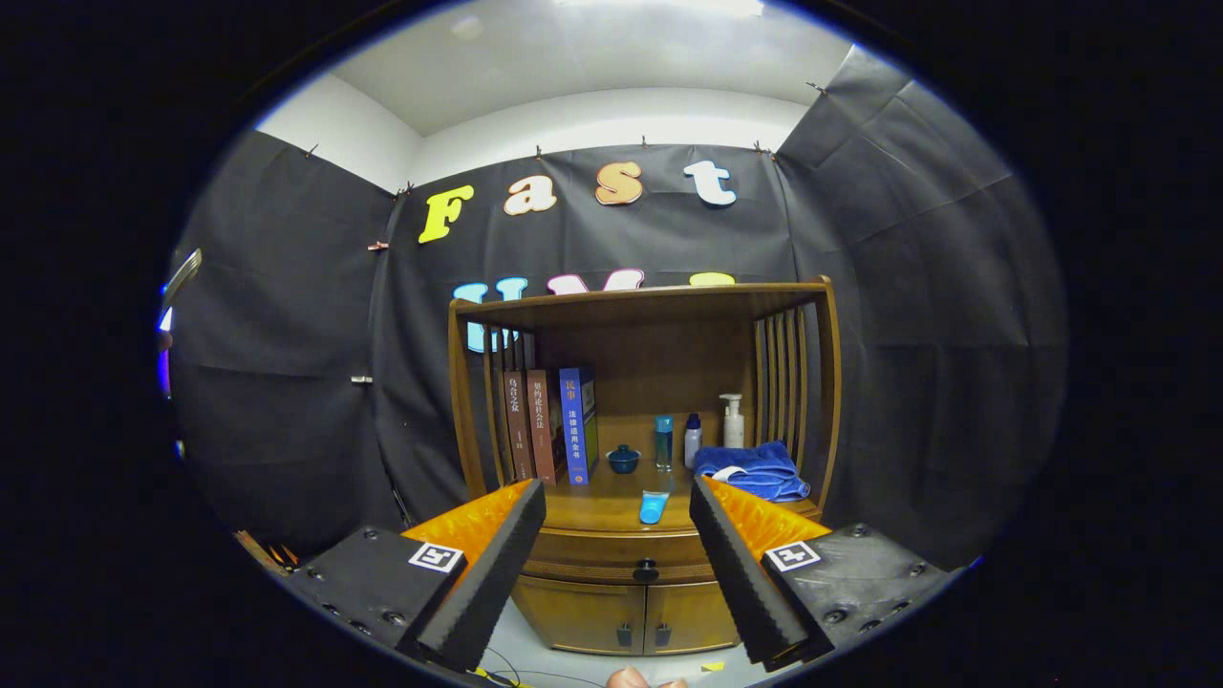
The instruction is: Pull open the drawer, take out the items inside it, and place them on the countertop above the cabinet.
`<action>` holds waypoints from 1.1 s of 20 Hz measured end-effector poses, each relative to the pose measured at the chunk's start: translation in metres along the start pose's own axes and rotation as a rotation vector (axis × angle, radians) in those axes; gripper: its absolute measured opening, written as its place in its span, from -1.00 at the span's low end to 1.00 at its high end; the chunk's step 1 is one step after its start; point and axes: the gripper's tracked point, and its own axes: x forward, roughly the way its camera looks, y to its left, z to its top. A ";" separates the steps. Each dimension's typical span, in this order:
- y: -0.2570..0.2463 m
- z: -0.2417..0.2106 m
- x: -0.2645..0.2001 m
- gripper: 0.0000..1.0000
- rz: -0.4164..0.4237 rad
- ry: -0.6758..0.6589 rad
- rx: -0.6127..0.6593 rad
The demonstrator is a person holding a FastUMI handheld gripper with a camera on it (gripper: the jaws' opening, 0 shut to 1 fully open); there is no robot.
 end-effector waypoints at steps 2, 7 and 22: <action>-0.001 -0.001 0.001 0.98 -0.002 0.001 -0.004; 0.001 0.000 0.000 0.98 0.000 -0.002 -0.007; 0.003 -0.001 0.001 0.98 0.004 0.003 -0.012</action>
